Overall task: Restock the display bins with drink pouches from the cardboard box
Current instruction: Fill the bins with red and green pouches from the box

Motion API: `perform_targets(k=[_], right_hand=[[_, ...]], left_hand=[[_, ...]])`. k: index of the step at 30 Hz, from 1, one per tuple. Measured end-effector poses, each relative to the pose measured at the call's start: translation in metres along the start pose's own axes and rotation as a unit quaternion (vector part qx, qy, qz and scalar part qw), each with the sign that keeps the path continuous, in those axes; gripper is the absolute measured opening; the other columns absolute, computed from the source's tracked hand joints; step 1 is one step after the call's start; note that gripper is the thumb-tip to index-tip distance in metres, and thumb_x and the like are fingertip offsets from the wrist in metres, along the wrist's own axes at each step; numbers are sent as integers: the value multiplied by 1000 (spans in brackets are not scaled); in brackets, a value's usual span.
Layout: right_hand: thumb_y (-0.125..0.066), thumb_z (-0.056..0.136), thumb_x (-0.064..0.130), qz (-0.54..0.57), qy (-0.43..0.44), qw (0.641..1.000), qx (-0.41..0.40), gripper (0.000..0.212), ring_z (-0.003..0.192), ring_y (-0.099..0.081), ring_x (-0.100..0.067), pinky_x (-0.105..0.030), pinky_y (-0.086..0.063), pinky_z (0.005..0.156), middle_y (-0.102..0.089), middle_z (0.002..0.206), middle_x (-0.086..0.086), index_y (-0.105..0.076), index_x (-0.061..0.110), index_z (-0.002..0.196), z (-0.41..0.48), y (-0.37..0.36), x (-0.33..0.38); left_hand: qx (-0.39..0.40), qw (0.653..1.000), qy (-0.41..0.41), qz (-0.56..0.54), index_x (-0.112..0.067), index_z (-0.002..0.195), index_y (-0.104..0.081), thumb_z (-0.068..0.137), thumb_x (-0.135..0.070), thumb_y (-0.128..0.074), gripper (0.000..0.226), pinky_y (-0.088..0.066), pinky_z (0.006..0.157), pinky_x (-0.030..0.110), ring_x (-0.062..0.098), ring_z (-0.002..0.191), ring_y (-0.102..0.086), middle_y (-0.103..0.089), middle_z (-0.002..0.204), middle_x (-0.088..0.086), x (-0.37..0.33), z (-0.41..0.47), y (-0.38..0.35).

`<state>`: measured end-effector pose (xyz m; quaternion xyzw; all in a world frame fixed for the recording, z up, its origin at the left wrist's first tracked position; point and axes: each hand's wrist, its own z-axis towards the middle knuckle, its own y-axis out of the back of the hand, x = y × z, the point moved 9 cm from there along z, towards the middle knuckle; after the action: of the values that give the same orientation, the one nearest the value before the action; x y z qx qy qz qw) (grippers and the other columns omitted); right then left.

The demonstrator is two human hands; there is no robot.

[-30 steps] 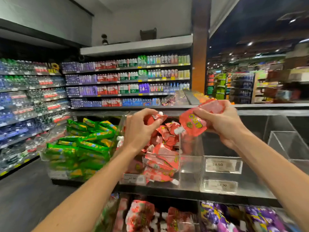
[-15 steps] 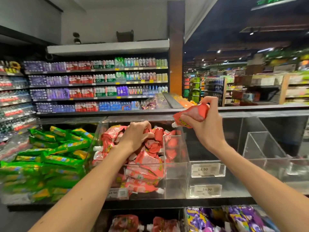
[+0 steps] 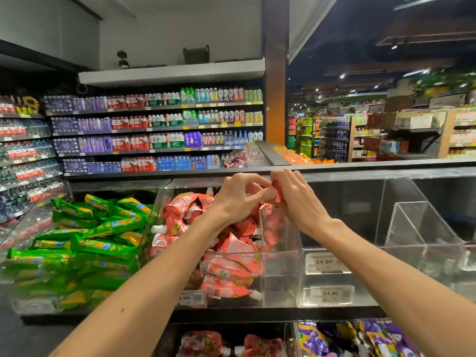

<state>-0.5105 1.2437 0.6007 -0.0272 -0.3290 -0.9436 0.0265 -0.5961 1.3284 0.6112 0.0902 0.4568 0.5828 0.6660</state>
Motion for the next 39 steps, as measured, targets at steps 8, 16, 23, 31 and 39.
perform_targets(k=[8,16,23,31,39], right_hand=[[-66,92,21,104,-90,981,133,27,92,-69,-19,-40,-59,81,-71,108,-4,-58,18,117,11,1,-11],[-65,95,18,-59,-105,984,134,20,83,-65,-34,-44,-51,73,-71,96,-12,-54,13,110,11,-21,-26],[-67,92,23,-150,-140,974,100,11,96,-59,-28,-35,-41,74,-70,94,-8,-69,14,96,13,-25,-32],[-59,97,30,-54,-149,967,201,24,104,-65,-29,-38,-52,89,-74,110,-7,-77,18,108,-3,-4,-23],[-74,84,44,107,-171,979,31,50,109,-60,-14,-33,-48,95,-65,121,3,-62,24,128,-140,130,-5]], left_hand=[[-15,998,-12,51,-22,96,-78,96,-40,-61,24,-52,78,33,6,81,-65,-75,87,-7,10,-6,3],[-50,987,48,148,-26,110,-74,94,-32,-67,19,-42,93,38,25,111,-58,-71,112,5,21,-1,-16],[-39,970,67,230,-31,105,-74,92,-38,-67,16,-30,100,43,21,118,-52,-70,113,-3,19,18,-28],[49,969,45,237,-30,109,-74,98,-31,-57,20,-33,101,44,24,121,-54,-70,120,-2,11,3,-30],[-19,992,-17,122,-26,123,-66,89,-35,-71,36,-29,95,10,10,111,-56,-65,124,-4,-109,-80,-34]])
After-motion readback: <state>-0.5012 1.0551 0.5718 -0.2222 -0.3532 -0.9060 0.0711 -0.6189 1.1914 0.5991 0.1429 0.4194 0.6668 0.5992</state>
